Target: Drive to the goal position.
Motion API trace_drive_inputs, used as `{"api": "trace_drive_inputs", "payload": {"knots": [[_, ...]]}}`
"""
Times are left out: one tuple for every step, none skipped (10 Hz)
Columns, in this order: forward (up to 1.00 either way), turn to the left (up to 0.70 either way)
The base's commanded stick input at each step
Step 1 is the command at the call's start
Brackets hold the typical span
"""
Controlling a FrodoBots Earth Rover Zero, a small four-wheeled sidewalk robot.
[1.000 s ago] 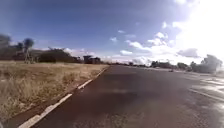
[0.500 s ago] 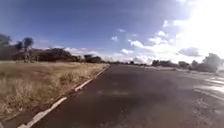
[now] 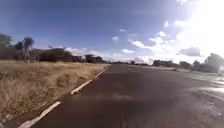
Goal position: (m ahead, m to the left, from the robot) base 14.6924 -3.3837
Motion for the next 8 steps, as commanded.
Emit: {"api": "trace_drive_inputs", "payload": {"knots": [[0.50,0.00],[0.50,0.00],[0.50,0.00],[0.50,0.00],[0.50,0.00],[0.50,0.00],[0.50,0.00],[0.50,0.00]]}}
